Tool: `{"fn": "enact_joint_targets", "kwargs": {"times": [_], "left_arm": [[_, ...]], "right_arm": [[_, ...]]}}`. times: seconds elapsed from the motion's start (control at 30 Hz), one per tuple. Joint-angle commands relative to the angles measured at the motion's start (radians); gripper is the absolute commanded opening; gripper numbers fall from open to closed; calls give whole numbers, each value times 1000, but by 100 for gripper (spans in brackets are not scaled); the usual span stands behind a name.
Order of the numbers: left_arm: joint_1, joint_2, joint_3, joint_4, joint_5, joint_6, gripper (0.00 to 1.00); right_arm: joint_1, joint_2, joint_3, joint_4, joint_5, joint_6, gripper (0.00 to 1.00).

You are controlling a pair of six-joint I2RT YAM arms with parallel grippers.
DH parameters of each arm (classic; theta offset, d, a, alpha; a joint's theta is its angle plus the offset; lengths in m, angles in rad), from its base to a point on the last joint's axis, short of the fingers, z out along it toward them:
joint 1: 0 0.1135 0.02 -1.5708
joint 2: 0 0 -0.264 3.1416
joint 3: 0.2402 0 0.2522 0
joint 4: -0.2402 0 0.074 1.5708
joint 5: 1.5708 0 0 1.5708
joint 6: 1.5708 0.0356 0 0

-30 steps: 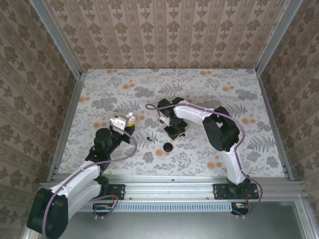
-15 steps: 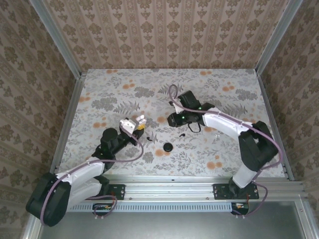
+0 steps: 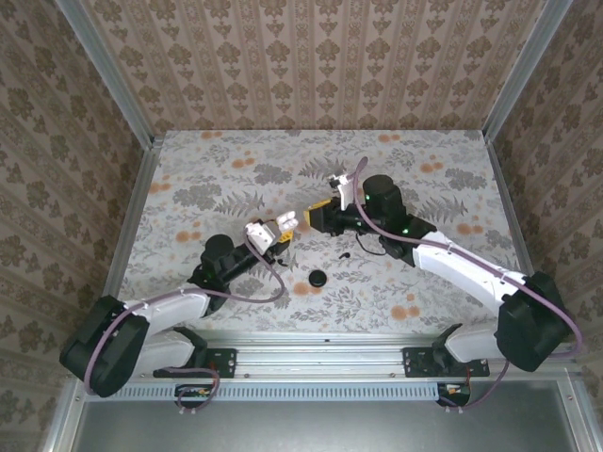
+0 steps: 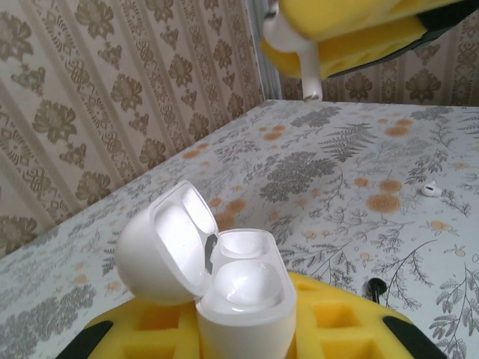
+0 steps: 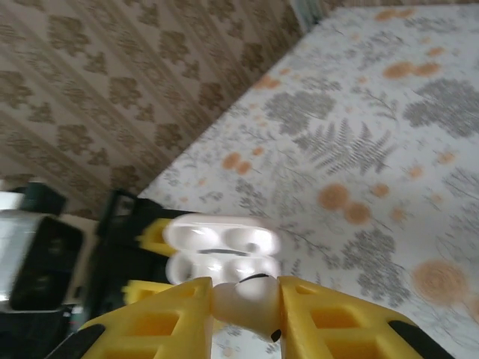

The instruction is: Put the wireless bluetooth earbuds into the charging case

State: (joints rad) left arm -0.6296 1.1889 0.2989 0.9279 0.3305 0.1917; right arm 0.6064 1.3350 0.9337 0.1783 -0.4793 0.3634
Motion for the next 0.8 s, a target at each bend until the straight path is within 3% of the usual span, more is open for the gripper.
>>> {"fn": "enact_joint_targets", "kwargs": {"times": [0.0,0.43,0.77], "left_arm": [[-13,22,40,70,48,36,8],[-60,32,61,84,20,106,8],[-64,37,83,90,-2,79,8]], "right_arm": [[31,-28,-24,82,-29,8,28],[70,13,-65,208,-15,43,28],[79,42,-77,239,-17,55,27]]}}
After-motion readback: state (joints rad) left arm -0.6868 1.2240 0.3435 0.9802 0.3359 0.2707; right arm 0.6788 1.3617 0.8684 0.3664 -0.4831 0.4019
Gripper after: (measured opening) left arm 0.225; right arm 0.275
